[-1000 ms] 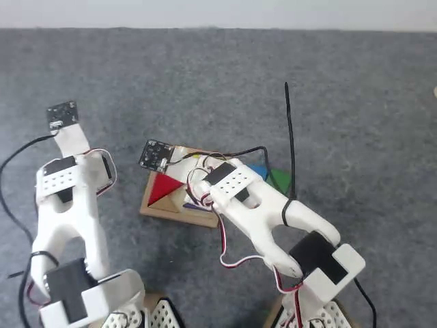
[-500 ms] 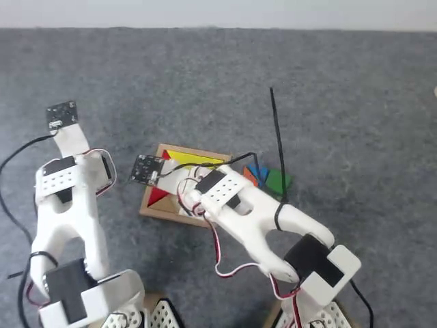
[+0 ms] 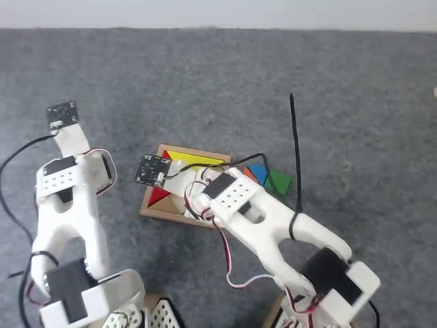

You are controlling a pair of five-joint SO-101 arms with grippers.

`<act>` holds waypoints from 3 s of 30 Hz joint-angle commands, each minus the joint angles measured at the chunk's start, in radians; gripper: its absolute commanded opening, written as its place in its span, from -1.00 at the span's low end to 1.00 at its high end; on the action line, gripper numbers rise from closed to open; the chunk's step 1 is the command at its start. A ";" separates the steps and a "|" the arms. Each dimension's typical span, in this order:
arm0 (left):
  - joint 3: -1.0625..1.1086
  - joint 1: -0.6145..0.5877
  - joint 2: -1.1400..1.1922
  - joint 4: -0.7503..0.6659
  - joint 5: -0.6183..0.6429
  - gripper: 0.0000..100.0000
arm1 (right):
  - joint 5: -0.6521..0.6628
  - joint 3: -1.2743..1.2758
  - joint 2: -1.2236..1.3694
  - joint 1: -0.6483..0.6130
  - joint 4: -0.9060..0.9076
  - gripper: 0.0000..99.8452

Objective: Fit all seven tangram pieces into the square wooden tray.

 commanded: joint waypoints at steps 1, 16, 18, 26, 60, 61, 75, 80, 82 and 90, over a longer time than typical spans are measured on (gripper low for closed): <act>-0.045 -0.002 -0.003 -0.025 0.012 -0.97 | -0.123 0.006 -0.044 -0.018 -0.125 -0.98; -0.045 -0.003 -0.002 -0.026 0.015 -0.97 | -0.287 -0.037 0.125 -0.153 -0.262 -0.98; -0.045 -0.003 -0.002 -0.026 0.015 -0.97 | -0.287 -0.037 0.125 -0.157 -0.263 -0.98; -0.045 -0.003 -0.002 -0.028 0.015 -0.97 | -0.281 -0.034 0.028 -0.094 -0.239 -0.98; -0.007 0.038 -0.011 -0.041 0.012 -0.97 | -0.686 0.081 -0.042 0.202 -0.211 -0.68; -0.007 0.038 -0.011 -0.041 0.012 -0.97 | -0.686 0.072 -0.031 0.203 -0.209 -0.68; -0.010 0.041 -0.011 -0.037 0.011 -0.97 | -0.686 -0.143 0.186 0.200 -0.091 -0.69; -0.010 0.040 -0.012 -0.037 0.009 -0.97 | -0.678 -0.276 0.259 0.209 0.058 -0.78; -0.010 0.040 -0.012 -0.037 0.009 -0.97 | -0.655 -0.318 0.286 0.223 0.104 -0.93; -0.010 0.040 -0.012 -0.035 0.009 -0.97 | -0.499 -0.454 0.335 0.266 0.242 -0.99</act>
